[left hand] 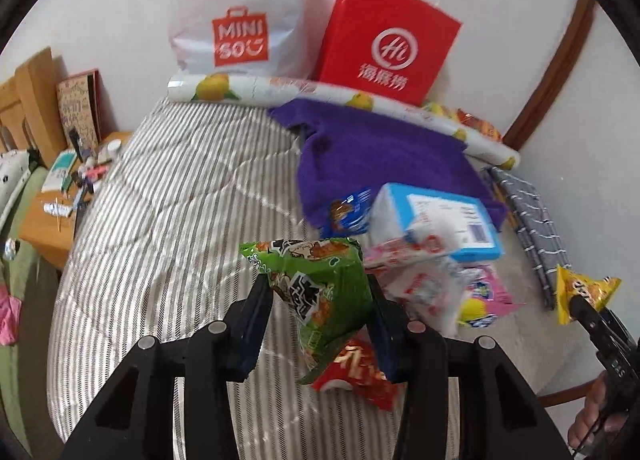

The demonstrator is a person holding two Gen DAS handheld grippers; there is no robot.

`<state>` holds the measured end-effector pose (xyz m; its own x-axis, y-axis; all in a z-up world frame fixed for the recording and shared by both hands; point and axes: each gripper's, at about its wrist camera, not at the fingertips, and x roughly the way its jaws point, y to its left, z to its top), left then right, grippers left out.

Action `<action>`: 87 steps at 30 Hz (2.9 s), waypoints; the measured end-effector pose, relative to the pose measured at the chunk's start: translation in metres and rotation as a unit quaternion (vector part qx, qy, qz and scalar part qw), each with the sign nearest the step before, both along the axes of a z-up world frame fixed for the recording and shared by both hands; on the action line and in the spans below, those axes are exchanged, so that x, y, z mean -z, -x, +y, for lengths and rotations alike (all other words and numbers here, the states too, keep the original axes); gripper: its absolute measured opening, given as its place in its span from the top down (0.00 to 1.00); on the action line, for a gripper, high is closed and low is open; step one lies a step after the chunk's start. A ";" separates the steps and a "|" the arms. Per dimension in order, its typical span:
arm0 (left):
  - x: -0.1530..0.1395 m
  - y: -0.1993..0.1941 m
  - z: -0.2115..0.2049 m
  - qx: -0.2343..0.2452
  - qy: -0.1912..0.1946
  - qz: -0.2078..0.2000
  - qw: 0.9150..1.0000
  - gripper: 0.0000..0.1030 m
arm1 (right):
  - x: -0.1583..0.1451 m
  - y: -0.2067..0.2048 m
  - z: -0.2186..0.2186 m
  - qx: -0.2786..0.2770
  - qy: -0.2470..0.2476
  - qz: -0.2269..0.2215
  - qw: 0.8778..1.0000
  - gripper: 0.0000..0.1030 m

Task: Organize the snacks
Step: 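Grasp the green snack bag with the left gripper while the right lifts the yellow bag, then carry both bags over the purple towel and open the right gripper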

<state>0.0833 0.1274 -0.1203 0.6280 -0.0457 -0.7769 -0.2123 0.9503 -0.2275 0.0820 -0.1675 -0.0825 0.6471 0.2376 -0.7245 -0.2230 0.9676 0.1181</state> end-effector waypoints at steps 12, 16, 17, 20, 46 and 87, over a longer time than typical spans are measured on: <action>-0.053 -0.009 -0.036 0.039 -0.009 -0.040 0.998 0.58 | -0.043 -0.019 0.004 -0.029 0.015 -0.035 0.999 0.36; -0.057 -0.017 -0.042 0.046 -0.001 -0.043 0.998 0.58 | -0.052 -0.029 0.005 -0.057 0.015 -0.033 0.998 0.36; -0.059 -0.019 -0.043 0.047 -0.001 -0.045 0.998 0.58 | -0.053 -0.030 0.005 -0.060 0.016 -0.034 0.997 0.36; -0.064 -0.028 -0.044 0.047 -0.003 -0.047 0.998 0.58 | -0.055 -0.038 0.004 -0.060 0.018 -0.035 0.997 0.36; -0.068 -0.162 -0.029 0.074 -0.009 -0.035 0.997 0.58 | -0.040 -0.162 0.033 -0.025 -0.002 -0.031 0.999 0.36; 0.014 -0.262 -0.003 0.079 -0.009 0.032 0.996 0.58 | 0.055 -0.279 0.055 -0.029 0.012 0.042 0.999 0.36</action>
<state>0.3455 0.1239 -0.1342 0.5632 -0.1260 -0.8167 -0.0725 0.9770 -0.2007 0.3612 -0.1122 -0.1378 0.5694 0.2555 -0.7813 -0.2689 0.9561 0.1166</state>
